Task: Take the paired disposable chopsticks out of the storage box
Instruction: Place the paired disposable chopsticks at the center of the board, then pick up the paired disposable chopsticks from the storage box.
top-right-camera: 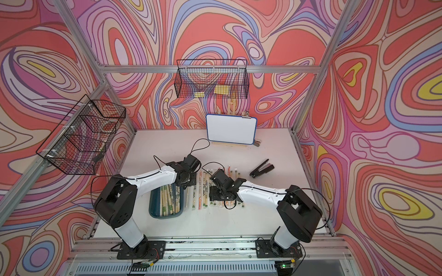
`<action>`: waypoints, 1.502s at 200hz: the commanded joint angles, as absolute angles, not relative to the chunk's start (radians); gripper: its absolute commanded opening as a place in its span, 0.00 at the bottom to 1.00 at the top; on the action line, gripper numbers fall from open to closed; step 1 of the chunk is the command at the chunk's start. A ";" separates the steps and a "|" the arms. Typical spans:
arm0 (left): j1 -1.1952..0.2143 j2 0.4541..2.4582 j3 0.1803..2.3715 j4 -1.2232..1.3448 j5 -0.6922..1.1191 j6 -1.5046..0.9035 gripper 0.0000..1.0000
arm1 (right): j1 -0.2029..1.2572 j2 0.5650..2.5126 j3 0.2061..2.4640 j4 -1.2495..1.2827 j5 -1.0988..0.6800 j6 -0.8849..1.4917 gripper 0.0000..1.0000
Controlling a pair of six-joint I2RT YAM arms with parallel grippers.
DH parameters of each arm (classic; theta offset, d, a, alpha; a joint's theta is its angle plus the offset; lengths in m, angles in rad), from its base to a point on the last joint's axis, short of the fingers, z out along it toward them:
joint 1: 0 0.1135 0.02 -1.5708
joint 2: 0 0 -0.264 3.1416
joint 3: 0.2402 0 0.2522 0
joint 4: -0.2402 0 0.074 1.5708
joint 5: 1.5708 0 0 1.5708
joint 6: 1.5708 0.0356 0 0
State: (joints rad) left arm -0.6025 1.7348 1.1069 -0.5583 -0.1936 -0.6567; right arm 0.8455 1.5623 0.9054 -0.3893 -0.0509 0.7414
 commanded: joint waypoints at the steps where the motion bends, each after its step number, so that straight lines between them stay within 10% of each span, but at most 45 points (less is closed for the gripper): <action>1: -0.601 1.767 1.137 -0.552 -0.187 -0.646 0.04 | 0.844 1.571 0.931 -0.392 -0.046 0.738 0.63; 56: -0.601 1.781 1.185 -0.551 -0.180 -0.638 0.44 | 0.843 1.578 0.939 -0.422 -0.004 0.749 0.63; 177: -0.509 1.426 1.051 -0.670 -0.182 -0.655 0.63 | 0.845 1.582 1.107 -0.558 0.060 0.756 0.63; 300: -0.402 1.337 0.864 -0.661 -0.113 -0.715 0.36 | 0.867 1.598 1.098 -0.475 -0.012 0.806 0.63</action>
